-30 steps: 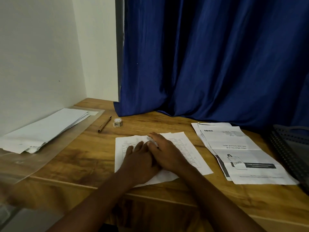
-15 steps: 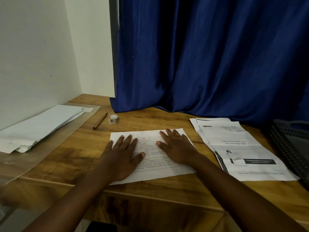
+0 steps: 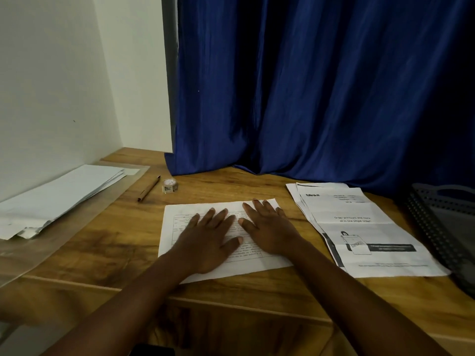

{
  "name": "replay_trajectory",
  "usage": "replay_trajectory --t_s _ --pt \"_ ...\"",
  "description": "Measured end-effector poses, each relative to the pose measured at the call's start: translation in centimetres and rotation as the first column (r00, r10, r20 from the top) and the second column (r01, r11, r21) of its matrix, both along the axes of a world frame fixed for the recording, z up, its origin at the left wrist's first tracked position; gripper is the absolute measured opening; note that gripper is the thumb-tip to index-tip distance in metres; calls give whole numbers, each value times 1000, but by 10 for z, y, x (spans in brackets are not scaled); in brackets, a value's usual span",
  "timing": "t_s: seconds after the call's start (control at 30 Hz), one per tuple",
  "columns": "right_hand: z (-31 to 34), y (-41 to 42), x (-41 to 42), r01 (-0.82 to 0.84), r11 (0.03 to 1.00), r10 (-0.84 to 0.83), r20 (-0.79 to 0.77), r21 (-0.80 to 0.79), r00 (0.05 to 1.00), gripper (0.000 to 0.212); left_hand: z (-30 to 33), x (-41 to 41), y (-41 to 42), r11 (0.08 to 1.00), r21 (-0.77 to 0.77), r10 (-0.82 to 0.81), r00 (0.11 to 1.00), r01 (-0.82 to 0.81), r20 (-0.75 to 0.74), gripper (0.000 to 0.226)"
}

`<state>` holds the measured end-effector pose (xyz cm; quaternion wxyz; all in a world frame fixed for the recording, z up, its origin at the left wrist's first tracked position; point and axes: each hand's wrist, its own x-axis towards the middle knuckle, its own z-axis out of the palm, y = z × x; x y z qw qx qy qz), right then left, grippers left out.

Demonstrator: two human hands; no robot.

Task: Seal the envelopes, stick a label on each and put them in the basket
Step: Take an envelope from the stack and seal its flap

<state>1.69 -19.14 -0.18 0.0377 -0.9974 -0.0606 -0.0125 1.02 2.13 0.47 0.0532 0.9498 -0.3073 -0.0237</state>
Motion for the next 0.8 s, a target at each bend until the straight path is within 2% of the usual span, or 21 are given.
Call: replay_trajectory --t_s 0.3,0.4,0.5,0.57,0.67,0.73,0.8 --pt "0 0 -2 4 999 -4 -2 44 1000 71 5 9 66 981 76 184 981 -179 -56 102" --pt "7 1 -7 7 998 -14 92 69 996 67 6 0 76 980 66 191 979 -186 -75 106" --pt "23 3 -18 36 989 9 296 -145 955 59 5 -16 81 975 70 216 974 -212 -68 108" --pt "33 9 -28 20 983 46 345 -184 937 55 5 -28 83 966 72 248 969 -247 -13 108" --pt "42 26 -54 -128 991 113 231 49 966 62 6 -46 84 956 53 282 954 -288 106 109" --pt "40 38 -80 -233 956 211 131 176 968 80 9 -55 85 948 44 304 940 -314 155 112" --pt "33 46 -108 -297 931 294 46 210 955 97 12 -63 86 942 23 324 928 -334 183 113"
